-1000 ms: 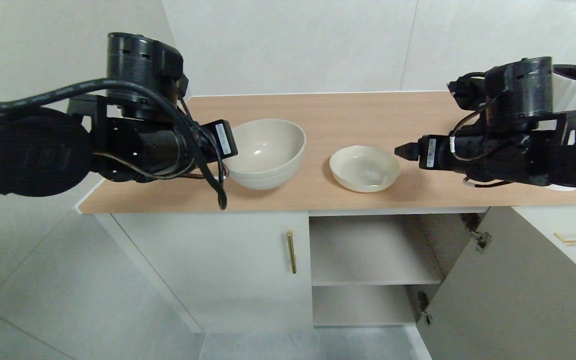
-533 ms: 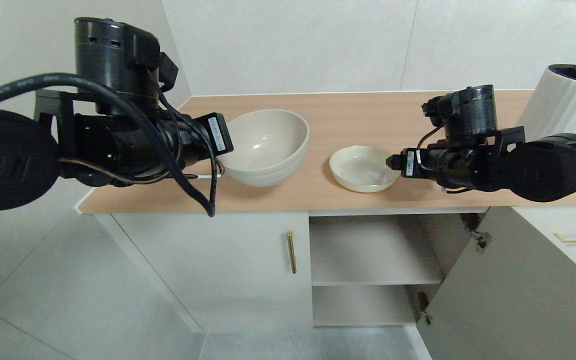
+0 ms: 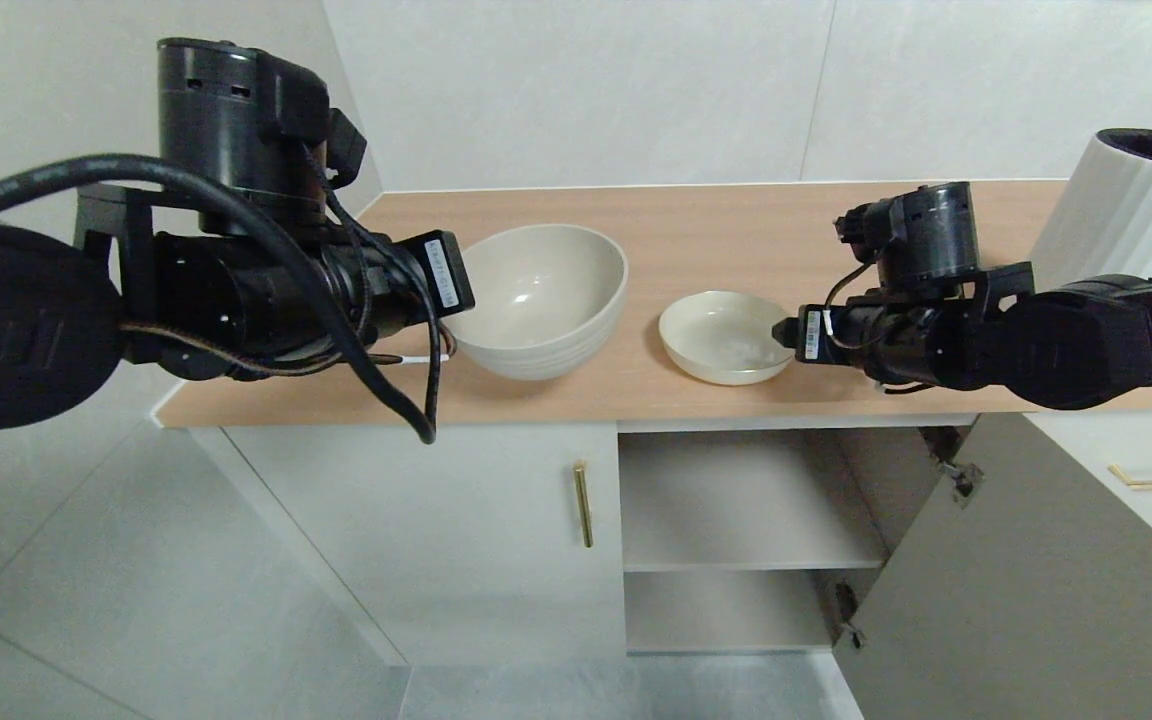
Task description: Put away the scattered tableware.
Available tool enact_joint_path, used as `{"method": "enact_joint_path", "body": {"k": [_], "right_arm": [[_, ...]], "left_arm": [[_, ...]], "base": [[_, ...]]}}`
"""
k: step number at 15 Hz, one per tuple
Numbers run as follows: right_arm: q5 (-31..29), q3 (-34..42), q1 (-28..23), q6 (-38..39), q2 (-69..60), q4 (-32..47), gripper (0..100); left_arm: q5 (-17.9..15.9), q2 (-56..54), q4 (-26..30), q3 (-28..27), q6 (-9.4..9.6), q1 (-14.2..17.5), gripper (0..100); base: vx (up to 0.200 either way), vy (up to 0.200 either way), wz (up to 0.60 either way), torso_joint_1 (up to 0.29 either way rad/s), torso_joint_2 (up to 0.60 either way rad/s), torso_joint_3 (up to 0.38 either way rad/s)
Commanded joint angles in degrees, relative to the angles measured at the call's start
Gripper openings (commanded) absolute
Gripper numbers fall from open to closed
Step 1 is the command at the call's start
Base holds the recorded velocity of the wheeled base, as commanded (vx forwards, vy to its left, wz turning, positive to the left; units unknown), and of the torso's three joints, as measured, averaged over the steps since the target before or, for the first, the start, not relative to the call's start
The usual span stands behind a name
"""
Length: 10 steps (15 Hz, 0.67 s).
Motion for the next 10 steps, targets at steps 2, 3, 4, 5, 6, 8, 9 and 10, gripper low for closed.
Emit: {"method": "enact_joint_path", "body": {"k": [2,3,4,5,6,8,9,10], "right_arm": [[0.28,-0.03,0.66,0.46,0.22,-0.28,0],[0.28,-0.03,0.83,0.46,0.66,-0.28,0],[0.19,-0.03,0.83,0.63,0.83,-0.37,0],[0.28,-0.12,0.92,1.16,0.83,-0.37,0],[0.28,-0.29,0.92,1.78,0.66,-0.37,0],[0.28,-0.21,0.92,2.13,-0.13,-0.37,0],[0.37,-0.12,0.92,2.13,-0.57,-0.37,0],[0.28,0.15,0.92,2.13,-0.92,-0.28,0]], "left_arm": [[0.03,-0.05,-0.04,0.08,-0.01,-0.11,0],[0.03,-0.05,-0.04,0.08,-0.01,-0.11,0],[0.03,-0.05,-0.04,0.08,-0.09,-0.11,0],[0.03,-0.23,-0.04,0.08,-0.09,-0.11,0],[0.12,-0.31,-0.04,0.08,-0.09,-0.11,0],[0.12,-0.49,-0.48,0.78,0.08,-0.11,0],[0.12,-0.49,-1.71,1.4,0.61,-0.11,0],[0.12,-0.58,-3.03,2.63,1.58,-0.11,0]], "base": [[0.0,0.0,0.0,0.0,0.0,0.0],[0.0,0.0,0.0,0.0,0.0,0.0],[0.0,0.0,0.0,0.0,0.0,0.0],[0.0,0.0,0.0,0.0,0.0,0.0],[0.0,0.0,0.0,0.0,0.0,0.0],[0.0,0.0,0.0,0.0,0.0,0.0],[0.0,0.0,0.0,0.0,0.0,0.0],[0.0,0.0,0.0,0.0,0.0,0.0]]}}
